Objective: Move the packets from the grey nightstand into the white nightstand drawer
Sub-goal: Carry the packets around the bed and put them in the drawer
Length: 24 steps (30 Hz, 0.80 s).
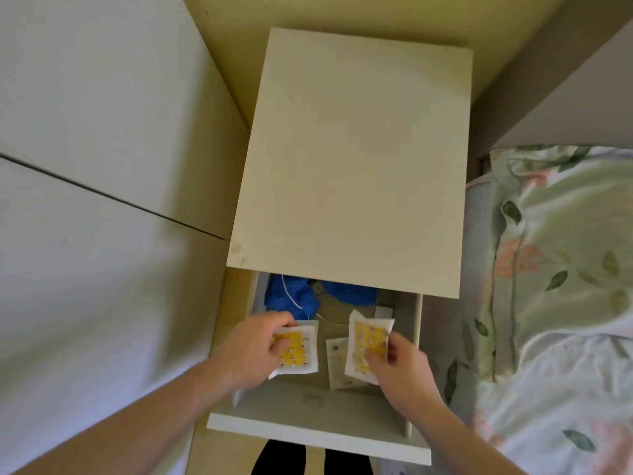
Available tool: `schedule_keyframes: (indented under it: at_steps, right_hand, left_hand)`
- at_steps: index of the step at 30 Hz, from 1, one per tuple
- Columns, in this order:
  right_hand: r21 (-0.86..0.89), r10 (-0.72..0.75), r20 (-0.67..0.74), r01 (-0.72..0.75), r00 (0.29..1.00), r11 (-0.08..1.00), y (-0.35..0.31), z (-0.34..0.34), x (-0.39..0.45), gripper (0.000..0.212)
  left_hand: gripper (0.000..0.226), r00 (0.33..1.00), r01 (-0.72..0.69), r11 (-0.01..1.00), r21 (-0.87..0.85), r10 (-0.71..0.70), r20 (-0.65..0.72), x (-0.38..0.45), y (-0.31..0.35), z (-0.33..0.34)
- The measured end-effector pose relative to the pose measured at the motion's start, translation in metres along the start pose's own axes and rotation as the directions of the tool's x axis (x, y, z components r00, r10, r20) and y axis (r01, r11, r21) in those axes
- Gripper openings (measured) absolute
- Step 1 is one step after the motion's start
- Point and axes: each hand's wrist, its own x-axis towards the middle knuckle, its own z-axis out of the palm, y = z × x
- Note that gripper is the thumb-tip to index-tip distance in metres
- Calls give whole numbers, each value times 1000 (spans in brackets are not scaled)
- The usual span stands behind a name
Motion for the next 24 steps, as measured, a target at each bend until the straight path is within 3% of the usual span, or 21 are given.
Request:
schedule_keyframes:
  at_steps: [5,10,17,21,24]
  right_hand:
    - [-125,187,12,-184,982,975,53,23,14,28]
    - [-299,191,37,-172,981,939,60,44,37,28]
    - [-334,231,71,-195,970,922,68,66,67,27]
    - [-432,320,62,-263,945,863,76,72,65,36]
    - [-425,311,74,-253,947,869,74,68,51,48]
  left_hand:
    - [16,990,133,987,94,-136,35,5,-33,39]
    - [23,981,162,969,184,-178,74,40,-32,64]
    - [48,971,195,950,246,-222,88,70,-35,83]
    - [65,972,178,922,344,-220,87,64,-37,89]
    - [64,976,156,921,357,-200,89,53,-35,89]
